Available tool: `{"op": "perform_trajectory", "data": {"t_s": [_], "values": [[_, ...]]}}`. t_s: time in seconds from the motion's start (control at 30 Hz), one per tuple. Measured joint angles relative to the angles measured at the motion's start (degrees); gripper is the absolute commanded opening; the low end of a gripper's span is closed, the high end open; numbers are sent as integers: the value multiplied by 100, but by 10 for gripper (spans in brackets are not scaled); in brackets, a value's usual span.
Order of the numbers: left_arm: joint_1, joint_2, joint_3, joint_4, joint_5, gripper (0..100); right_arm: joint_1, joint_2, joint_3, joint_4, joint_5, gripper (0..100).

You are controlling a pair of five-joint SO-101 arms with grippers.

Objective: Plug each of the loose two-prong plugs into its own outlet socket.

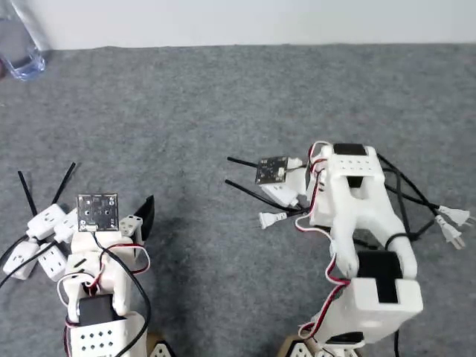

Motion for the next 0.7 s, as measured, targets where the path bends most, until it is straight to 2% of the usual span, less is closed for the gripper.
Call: {"op": "perform_trajectory", "data": {"t_s": [0.27,0.43,0.5,0.7], "values": [[0,0,0,0,0,305,79,1108,-923,9,-9,320],[0,0,0,0,0,305,316,1477,-1495,18,26,169],[0,0,0,0,0,305,457,1574,-1741,18,132,139],[0,0,0,0,0,305,844,1741,-1837,0,334,187]]}}
